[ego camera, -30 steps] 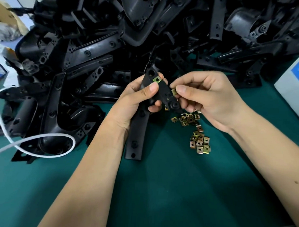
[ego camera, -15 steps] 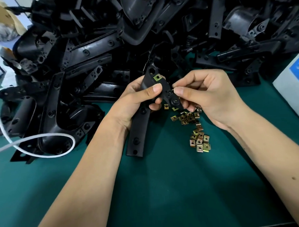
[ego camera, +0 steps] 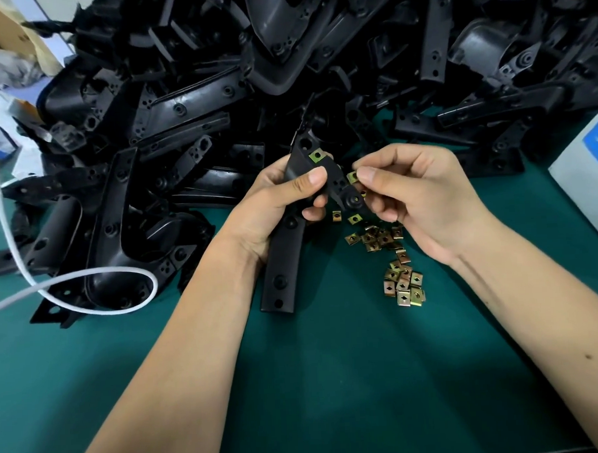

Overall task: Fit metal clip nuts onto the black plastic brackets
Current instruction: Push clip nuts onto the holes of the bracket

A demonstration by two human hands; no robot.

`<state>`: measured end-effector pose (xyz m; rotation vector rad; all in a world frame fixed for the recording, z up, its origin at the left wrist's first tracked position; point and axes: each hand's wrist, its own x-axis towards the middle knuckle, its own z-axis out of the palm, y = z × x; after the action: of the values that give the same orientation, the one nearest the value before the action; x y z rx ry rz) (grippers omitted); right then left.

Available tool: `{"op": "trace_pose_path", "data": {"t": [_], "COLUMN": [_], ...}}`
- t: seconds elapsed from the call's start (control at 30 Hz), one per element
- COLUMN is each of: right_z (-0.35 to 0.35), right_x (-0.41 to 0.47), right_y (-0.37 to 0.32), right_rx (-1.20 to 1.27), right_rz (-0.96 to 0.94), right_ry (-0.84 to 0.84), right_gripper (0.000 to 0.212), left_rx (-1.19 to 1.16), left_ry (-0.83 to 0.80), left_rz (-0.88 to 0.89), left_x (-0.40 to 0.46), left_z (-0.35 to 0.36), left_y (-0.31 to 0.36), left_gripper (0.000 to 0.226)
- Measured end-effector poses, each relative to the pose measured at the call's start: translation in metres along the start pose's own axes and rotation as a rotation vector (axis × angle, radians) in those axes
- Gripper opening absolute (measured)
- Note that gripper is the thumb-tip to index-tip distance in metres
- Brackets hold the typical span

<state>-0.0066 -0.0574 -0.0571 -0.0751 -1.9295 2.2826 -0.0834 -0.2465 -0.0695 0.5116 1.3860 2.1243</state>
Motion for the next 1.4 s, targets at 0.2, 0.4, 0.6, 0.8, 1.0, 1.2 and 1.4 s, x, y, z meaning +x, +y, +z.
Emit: {"op": "trace_pose_path", "data": {"t": [0.2,0.4,0.6,0.8,1.0,1.2,1.4], "right_z": [-0.002,-0.004,-0.009,-0.01,-0.011,0.0,0.012], "right_x": [0.0,0.001,0.004,0.003,0.003,0.002,-0.003], "right_y": [0.0,0.002,-0.001,-0.003,-0.003,-0.001,0.006], "right_rx": [-0.016,-0.026,-0.025,-0.047,-0.109,-0.174,-0.611], "right_rz": [0.006,0.001,-0.023,-0.02,0.009,0.024,-0.198], "right_ry": [-0.033,-0.05,-0.099,-0.15,-0.093,0.004,0.115], "right_gripper": [0.01,0.013,0.005,0.008,0.012,0.006,0.027], "left_rx": [0.045,0.062,0.154,0.207,0.233,0.211,0.147], "left_ry": [-0.01,-0.018,-0.024,-0.076,-0.049,0.067,0.258], "left_rz": [-0.01,-0.014,0.011,0.002,0.02,0.059,0.115], "left_x": [0.0,-0.001,-0.002,-0.002,0.001,0.002,0.005], "left_z": [0.0,0.0,0.001,0.0,0.003,0.004,0.005], "left_y": [0.001,0.001,0.003,0.006,0.004,0.004,-0.003], "left_gripper": [0.009,0.007,0.006,0.01,0.008,0.013,0.011]}}
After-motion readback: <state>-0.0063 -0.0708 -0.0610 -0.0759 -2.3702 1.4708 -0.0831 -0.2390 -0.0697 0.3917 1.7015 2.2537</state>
